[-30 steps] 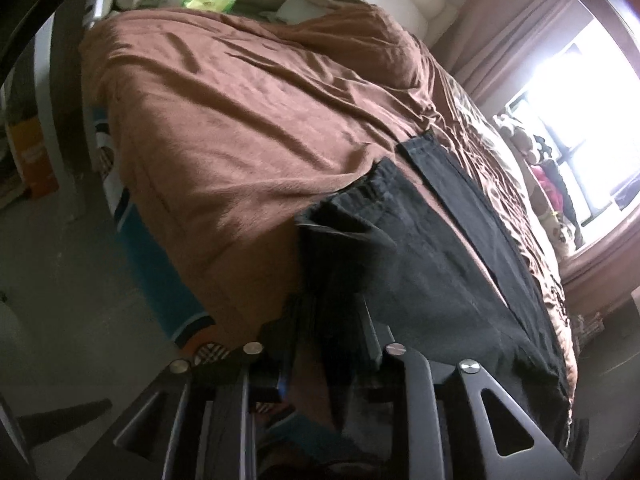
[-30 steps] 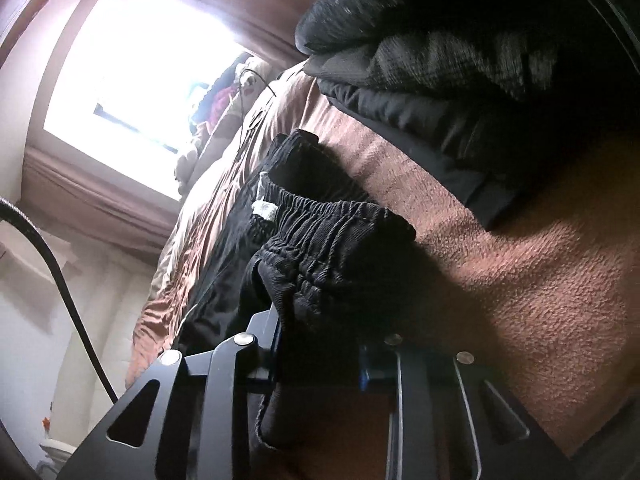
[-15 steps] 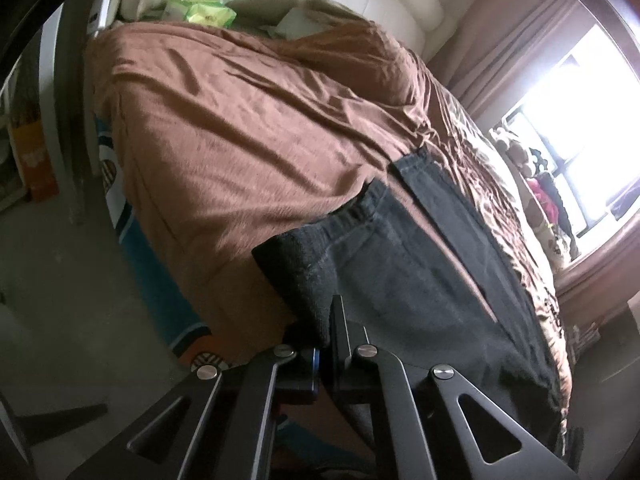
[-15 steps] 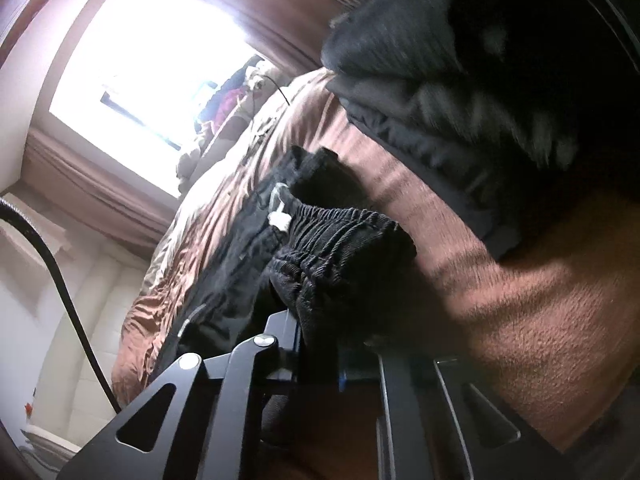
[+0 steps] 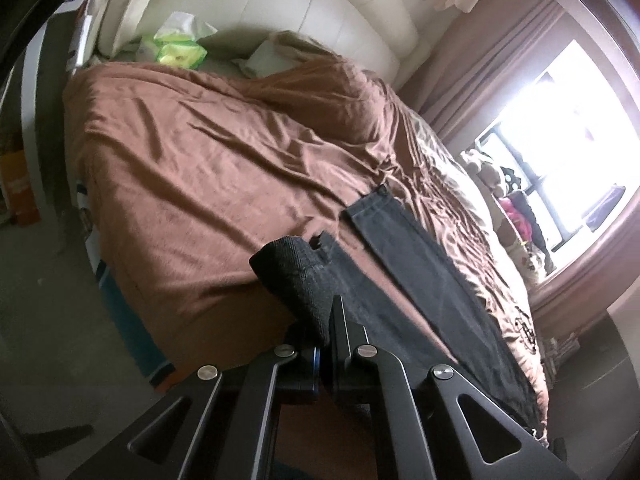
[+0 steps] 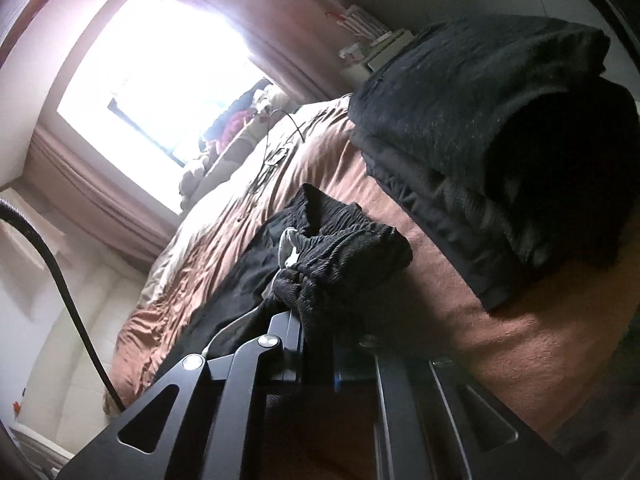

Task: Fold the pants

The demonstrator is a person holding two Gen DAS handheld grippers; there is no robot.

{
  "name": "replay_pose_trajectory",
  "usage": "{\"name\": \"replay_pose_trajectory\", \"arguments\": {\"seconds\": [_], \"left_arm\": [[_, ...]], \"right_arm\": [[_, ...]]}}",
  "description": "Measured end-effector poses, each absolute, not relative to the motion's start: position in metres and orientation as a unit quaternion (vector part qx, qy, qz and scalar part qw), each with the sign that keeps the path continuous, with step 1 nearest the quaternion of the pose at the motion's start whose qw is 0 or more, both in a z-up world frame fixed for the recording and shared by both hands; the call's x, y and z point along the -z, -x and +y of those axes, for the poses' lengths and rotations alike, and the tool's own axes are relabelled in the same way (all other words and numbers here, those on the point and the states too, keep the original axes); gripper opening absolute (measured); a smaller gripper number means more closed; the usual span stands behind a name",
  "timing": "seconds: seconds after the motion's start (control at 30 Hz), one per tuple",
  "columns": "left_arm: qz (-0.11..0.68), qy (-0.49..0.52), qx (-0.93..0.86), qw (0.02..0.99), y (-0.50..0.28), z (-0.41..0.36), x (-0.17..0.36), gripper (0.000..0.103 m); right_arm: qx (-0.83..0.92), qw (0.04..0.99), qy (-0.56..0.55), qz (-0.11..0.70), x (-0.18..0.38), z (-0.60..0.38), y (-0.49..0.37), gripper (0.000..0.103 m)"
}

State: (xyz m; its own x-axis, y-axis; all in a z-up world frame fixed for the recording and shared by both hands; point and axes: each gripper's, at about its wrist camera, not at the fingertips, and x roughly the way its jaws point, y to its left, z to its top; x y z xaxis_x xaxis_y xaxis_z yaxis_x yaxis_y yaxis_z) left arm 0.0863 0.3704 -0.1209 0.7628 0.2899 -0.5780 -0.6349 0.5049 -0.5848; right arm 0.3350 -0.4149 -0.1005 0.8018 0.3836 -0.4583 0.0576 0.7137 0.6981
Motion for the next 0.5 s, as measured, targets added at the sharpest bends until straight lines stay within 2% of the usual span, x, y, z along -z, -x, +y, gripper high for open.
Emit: {"name": "replay_pose_trajectory", "arguments": {"seconds": [0.17, 0.5], "left_arm": [[0.204, 0.406, -0.266, 0.85, -0.102, 0.376, 0.109, 0.003], [0.176, 0.391, -0.254, 0.867, -0.129, 0.389, 0.062, 0.003]], "right_arm": [[-0.087, 0.881, -0.338, 0.318, 0.087, -0.401, -0.338, 0.006], [-0.097, 0.888, -0.33, 0.304, 0.047, -0.397, -0.363, 0.006]]}}
